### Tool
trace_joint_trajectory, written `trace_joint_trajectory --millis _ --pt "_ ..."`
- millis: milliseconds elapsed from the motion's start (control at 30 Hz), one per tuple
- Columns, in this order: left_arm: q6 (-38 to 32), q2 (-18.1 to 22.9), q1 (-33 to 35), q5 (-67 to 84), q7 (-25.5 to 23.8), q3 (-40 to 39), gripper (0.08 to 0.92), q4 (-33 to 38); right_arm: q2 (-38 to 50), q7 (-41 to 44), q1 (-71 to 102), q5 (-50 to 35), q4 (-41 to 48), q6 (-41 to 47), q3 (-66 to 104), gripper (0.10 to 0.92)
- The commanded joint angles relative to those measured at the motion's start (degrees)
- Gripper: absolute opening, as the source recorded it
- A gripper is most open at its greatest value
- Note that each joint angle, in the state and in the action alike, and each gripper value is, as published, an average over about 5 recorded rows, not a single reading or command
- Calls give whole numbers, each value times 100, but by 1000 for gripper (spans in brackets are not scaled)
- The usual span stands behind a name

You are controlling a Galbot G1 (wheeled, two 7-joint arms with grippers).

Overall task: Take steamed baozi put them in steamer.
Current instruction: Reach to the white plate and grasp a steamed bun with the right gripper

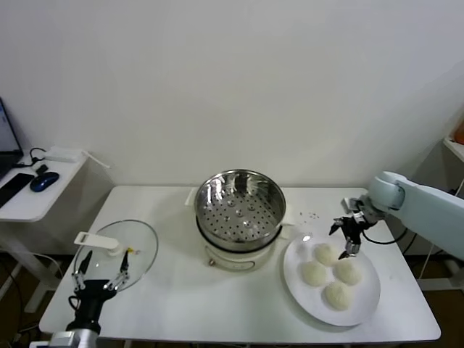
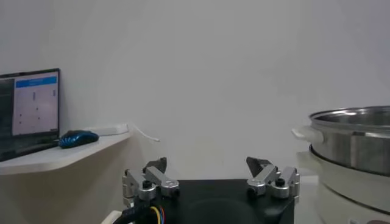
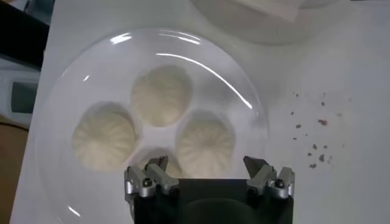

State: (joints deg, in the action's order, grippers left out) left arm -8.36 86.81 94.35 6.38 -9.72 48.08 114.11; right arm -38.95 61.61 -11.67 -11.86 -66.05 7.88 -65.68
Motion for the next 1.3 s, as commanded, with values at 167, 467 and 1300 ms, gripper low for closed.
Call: trace_joint_trajectory --millis 167,467,1300 --pt "13 15 0 -3 8 2 823 3 -254 -140 383 267 189 20 231 823" --pt "18 8 0 14 15 24 823 8 -315 -111 541 312 218 47 306 823" --pt "11 38 33 8 34 -2 823 16 -423 -126 853 557 433 20 732 708"
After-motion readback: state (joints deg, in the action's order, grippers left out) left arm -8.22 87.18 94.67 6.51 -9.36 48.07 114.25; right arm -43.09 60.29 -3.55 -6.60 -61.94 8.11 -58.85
